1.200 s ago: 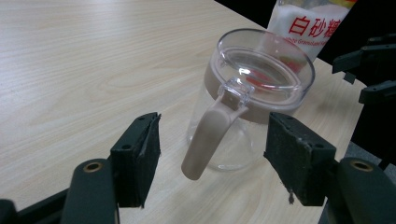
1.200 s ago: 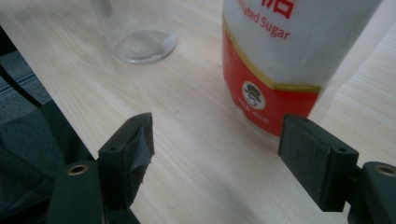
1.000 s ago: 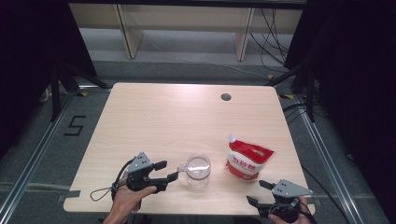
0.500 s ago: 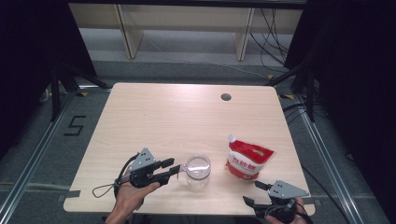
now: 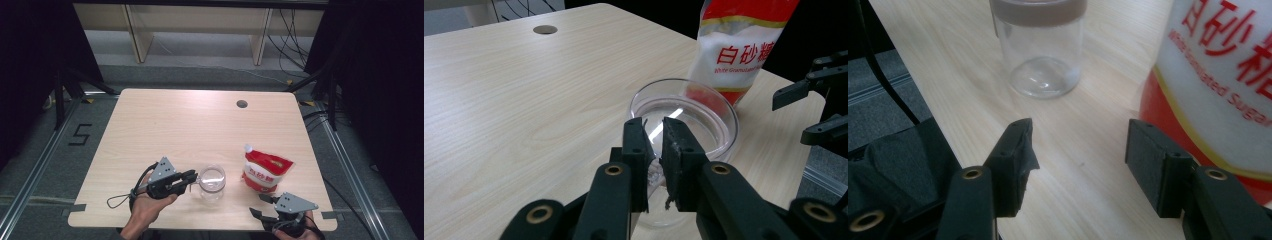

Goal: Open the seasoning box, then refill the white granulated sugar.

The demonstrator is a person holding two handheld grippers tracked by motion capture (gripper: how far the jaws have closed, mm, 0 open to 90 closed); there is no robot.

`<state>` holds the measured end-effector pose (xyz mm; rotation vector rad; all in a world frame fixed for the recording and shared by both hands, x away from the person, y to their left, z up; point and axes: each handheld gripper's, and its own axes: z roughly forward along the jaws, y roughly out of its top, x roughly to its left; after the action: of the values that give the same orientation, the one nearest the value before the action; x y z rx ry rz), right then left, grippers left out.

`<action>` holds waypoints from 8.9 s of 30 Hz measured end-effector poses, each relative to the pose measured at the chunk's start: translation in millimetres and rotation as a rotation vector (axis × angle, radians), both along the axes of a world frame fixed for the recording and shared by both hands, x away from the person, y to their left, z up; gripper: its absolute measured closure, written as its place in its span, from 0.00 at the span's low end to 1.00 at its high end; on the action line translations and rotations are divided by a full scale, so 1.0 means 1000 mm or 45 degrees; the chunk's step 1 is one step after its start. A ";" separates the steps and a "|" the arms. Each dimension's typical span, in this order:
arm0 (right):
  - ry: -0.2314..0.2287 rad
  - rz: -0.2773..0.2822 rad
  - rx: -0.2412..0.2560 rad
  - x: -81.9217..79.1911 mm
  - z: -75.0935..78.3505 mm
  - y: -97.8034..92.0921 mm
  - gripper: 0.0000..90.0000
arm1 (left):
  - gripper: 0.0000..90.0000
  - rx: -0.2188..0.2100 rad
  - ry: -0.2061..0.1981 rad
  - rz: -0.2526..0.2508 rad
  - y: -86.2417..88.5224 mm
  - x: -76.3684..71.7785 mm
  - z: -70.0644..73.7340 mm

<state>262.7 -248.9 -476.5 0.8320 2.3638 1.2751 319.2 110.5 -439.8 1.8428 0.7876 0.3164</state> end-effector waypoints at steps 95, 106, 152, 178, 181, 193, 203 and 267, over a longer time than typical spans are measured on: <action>-0.238 0.221 0.110 0.042 0.041 0.096 0.94 | 0.29 0.115 0.095 0.040 0.018 -0.009 -0.050; -0.249 0.259 0.115 0.042 0.041 0.108 0.93 | 0.28 0.152 0.103 0.030 0.016 -0.009 -0.055; -0.184 0.184 0.173 0.028 0.033 0.051 0.59 | 0.24 0.144 0.171 0.088 0.030 -0.003 -0.062; -0.181 0.001 0.204 -0.004 0.024 -0.019 0.45 | 0.24 0.125 0.185 0.096 0.027 -0.004 -0.063; -0.186 -0.033 0.206 -0.004 0.021 -0.024 0.45 | 0.24 0.128 0.187 0.094 0.027 -0.004 -0.063; -0.183 -0.117 0.166 -0.003 0.015 -0.046 0.41 | 0.24 0.138 0.193 0.087 0.026 -0.005 -0.064; -0.095 -0.202 0.202 0.002 0.010 -0.061 0.33 | 0.24 0.134 0.191 0.083 0.027 -0.005 -0.065; -0.230 -0.103 0.136 0.055 -0.017 -0.054 0.18 | 0.20 0.162 0.179 0.090 0.026 -0.008 -0.065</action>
<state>317.5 -302.6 -493.4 0.7992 2.1167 1.3914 311.4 136.6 -504.5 1.9755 0.9494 0.2896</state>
